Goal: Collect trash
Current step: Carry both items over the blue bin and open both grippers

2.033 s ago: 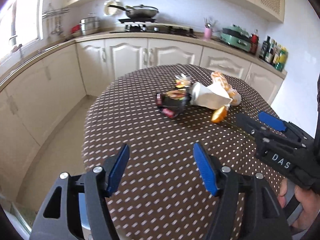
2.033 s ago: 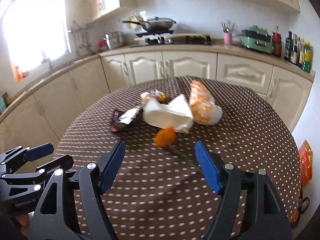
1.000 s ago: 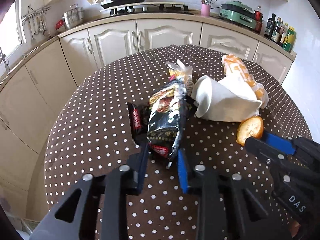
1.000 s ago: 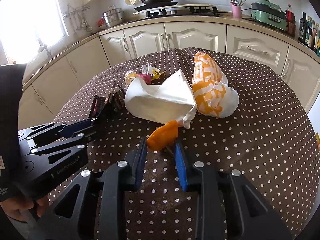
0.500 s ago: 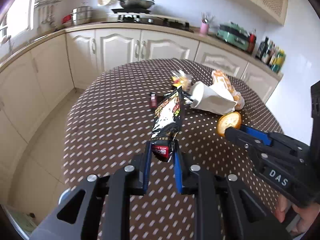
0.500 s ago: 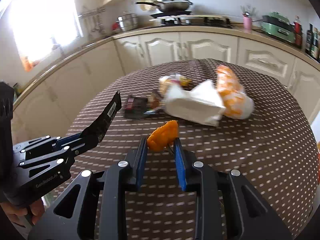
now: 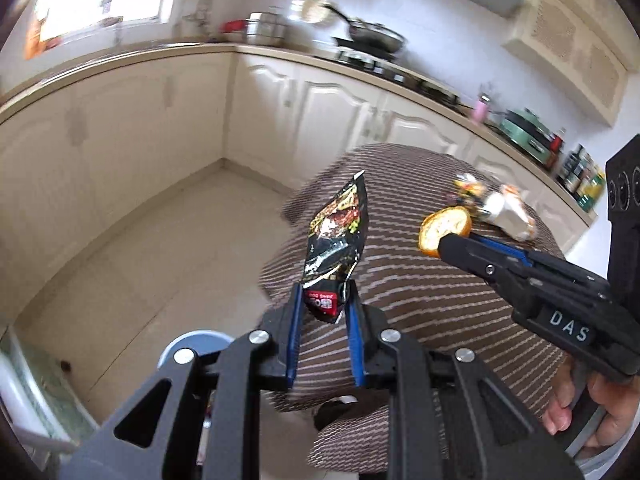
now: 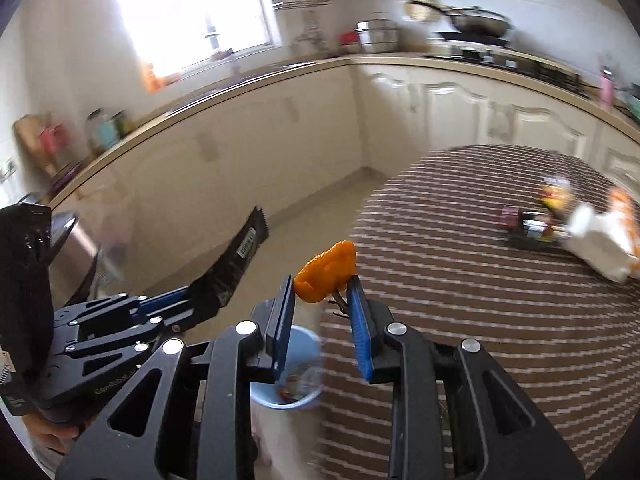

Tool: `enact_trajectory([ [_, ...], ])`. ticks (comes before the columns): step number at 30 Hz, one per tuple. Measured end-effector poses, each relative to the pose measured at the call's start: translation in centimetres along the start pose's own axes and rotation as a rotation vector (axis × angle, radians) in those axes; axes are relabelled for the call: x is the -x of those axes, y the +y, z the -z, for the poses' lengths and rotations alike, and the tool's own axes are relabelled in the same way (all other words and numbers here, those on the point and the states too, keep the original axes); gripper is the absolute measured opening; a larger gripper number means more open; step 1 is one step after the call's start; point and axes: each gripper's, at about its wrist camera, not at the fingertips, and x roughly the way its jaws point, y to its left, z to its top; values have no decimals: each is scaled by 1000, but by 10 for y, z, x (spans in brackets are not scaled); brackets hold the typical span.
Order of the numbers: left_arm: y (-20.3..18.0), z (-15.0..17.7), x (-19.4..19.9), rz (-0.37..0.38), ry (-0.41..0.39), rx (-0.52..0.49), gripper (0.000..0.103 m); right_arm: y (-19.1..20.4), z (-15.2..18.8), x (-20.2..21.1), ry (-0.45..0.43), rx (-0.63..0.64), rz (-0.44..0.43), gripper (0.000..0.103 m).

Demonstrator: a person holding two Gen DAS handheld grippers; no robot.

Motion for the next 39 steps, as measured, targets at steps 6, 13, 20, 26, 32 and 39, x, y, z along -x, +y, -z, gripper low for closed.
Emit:
enact_trajectory([
  [6, 75, 23, 12, -93, 17, 111, 19, 61, 5, -56, 59, 42, -100, 25],
  [13, 140, 54, -13, -149, 101, 220, 19, 101, 37, -125, 182, 73, -136, 25],
  [20, 165, 68, -68, -141, 191, 271, 19, 101, 53, -175, 260, 75, -95, 25],
  [26, 180, 68, -107, -146, 234, 298, 23, 86, 64, -199, 293, 59, -61, 25],
  [32, 185, 65, -119, -158, 213, 324, 48, 81, 68, -210, 314, 51, -47, 25],
  [39, 190, 74, -119, -161, 221, 346, 48, 82, 68, -214, 327, 52, -51, 25],
])
